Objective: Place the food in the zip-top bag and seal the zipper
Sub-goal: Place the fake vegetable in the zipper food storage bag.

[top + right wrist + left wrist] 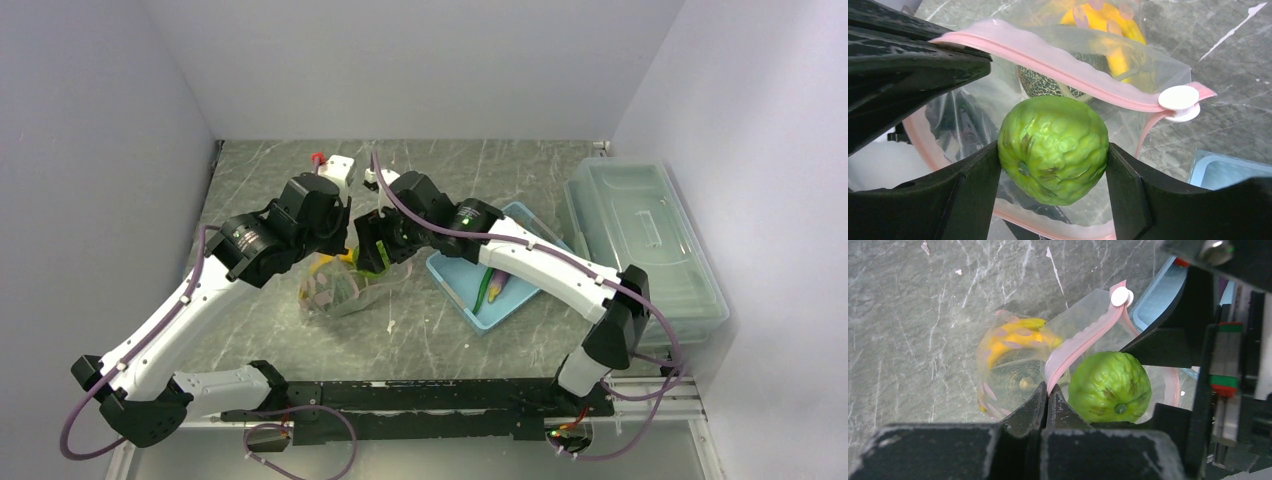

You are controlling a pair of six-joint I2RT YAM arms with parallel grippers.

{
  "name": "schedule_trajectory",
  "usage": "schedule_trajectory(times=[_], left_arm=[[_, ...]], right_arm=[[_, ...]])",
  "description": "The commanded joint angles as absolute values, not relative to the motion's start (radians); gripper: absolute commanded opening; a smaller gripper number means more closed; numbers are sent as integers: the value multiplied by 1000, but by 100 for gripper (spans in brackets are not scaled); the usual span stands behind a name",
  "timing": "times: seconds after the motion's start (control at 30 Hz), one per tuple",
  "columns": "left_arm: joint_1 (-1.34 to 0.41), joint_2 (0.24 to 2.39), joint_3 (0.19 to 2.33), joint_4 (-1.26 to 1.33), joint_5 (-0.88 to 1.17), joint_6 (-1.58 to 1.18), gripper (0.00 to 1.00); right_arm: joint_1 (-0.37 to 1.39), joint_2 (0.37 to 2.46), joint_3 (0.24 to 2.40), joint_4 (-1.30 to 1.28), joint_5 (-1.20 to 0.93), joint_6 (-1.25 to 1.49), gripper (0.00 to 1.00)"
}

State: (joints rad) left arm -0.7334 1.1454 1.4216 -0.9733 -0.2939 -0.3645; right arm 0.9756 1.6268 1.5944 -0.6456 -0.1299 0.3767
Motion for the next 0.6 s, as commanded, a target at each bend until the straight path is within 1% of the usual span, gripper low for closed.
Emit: schedule_trajectory(times=[0.0, 0.1, 0.2, 0.23, 0.27, 0.3, 0.57], left_arm=[[-731, 1137, 1462, -953, -304, -392, 0], [-731, 1135, 1460, -953, -303, -394, 0], [-730, 1134, 1456, -952, -305, -393, 0], [-730, 1132, 1455, -953, -304, -391, 0], [-731, 1132, 1454, -953, -303, -391, 0], [-731, 1131, 1453, -952, -303, -392, 0], [-731, 1125, 1445, -952, -309, -390, 0]], right_arm=[[982, 1625, 1592, -641, -88, 371, 70], [984, 1623, 1598, -643, -85, 370, 75], [985, 1617, 1600, -642, -77, 371, 84], [985, 1615, 1600, -640, -74, 371, 89], [985, 1611, 1599, -638, -70, 371, 97], [985, 1608, 1598, -637, -67, 371, 99], [985, 1567, 1600, -631, -23, 371, 100]])
